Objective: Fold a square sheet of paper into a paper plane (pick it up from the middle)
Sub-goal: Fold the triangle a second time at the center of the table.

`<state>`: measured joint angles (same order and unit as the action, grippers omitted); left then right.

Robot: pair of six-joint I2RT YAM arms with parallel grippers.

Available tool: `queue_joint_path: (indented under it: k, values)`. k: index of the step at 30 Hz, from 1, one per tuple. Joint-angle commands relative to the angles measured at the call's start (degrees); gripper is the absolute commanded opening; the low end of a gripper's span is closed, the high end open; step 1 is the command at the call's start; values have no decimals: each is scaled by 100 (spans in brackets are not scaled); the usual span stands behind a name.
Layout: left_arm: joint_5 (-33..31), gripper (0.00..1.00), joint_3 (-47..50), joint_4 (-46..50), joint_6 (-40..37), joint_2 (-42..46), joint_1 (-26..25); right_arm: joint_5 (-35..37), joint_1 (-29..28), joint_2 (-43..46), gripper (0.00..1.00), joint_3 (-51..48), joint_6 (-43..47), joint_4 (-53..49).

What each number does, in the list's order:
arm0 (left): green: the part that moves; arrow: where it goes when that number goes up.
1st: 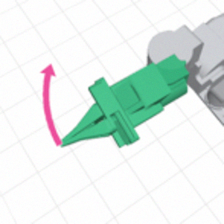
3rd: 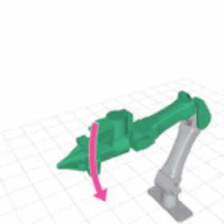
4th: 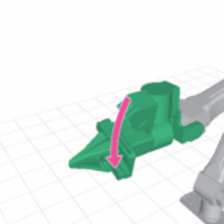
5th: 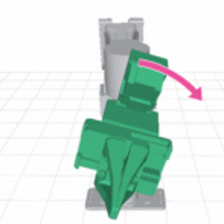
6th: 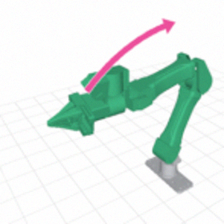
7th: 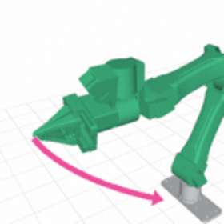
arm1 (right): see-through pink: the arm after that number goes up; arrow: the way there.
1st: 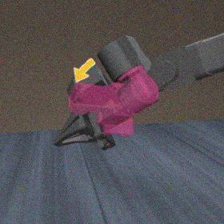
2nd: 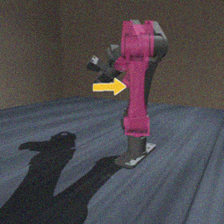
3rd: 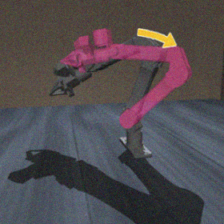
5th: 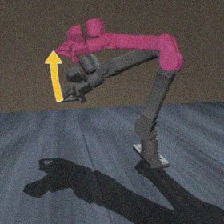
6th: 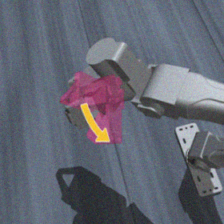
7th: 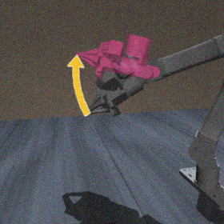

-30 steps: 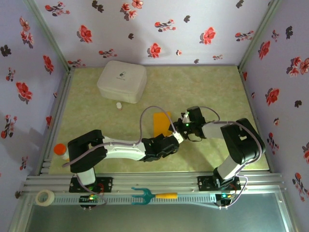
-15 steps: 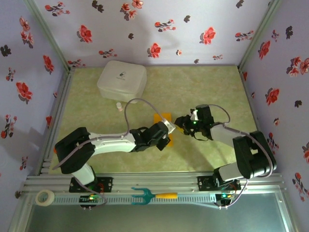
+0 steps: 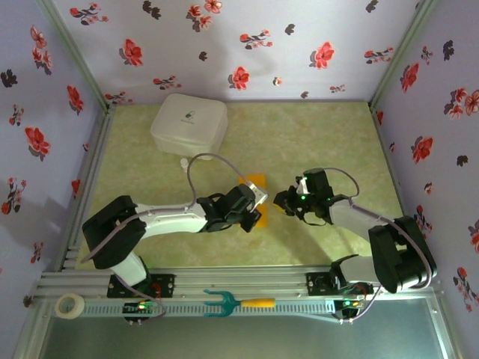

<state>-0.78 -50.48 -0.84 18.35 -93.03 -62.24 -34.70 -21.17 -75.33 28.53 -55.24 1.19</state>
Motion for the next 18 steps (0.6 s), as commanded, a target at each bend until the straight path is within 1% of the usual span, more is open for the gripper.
queue_joint_path:
  k: [1,9,14,18]
  values:
    - [82,0,100,-147,160,163,39,207,-123,-8,17,-56,85,-158]
    - [104,0,82,-144,229,159,87,331,-228,-18,15,-76,76,-176]
    - [153,0,64,-174,266,143,107,460,-256,174,15,-167,57,-229]
    - [199,0,90,-197,309,156,138,368,-256,262,14,-197,58,-248]
